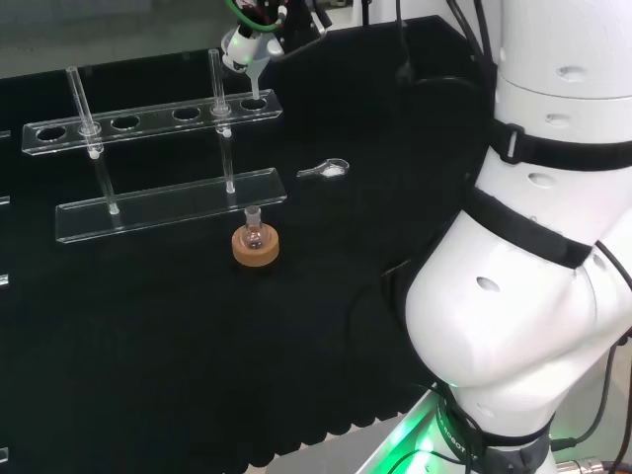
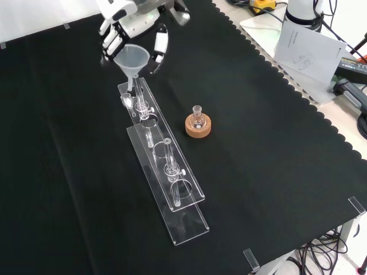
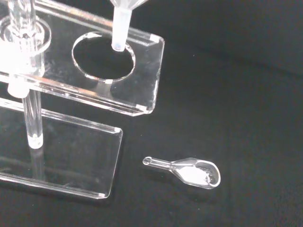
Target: Pick up the funnel from the transparent funnel stand.
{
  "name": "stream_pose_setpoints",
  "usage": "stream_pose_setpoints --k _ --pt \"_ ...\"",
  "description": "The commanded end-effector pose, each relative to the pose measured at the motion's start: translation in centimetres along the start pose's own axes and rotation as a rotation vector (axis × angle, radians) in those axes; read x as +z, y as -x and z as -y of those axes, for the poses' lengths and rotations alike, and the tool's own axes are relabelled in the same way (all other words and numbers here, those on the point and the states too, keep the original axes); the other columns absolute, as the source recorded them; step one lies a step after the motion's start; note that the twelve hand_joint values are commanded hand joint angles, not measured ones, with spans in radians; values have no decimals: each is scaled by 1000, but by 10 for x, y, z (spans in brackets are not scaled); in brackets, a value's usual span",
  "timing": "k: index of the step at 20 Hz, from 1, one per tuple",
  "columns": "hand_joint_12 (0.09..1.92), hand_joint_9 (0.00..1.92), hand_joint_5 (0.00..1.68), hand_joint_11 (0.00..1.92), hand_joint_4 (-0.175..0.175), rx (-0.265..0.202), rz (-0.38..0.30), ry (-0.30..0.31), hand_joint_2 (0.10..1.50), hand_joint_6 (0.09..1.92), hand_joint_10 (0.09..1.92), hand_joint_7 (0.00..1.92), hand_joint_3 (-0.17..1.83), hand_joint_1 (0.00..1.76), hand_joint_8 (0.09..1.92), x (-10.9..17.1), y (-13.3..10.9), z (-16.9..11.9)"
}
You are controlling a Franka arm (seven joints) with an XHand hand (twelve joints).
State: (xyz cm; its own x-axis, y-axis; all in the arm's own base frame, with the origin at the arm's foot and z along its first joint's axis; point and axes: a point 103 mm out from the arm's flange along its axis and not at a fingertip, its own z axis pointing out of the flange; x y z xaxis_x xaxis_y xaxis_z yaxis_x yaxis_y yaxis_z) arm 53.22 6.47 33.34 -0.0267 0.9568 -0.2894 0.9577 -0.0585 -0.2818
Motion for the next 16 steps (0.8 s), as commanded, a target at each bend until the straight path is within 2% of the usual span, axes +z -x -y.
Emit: stream_pose_setpoints --k 1,7,16 --pt "1279 1015 543 557 -43 25 10 14 830 87 601 639 429 680 735 -15 9 41" --pt "1276 1017 567 558 -43 43 21 26 826 87 601 658 436 681 737 -22 7 79" --pt "1274 1012 579 558 -43 59 31 18 821 87 598 665 446 678 733 -10 0 127"
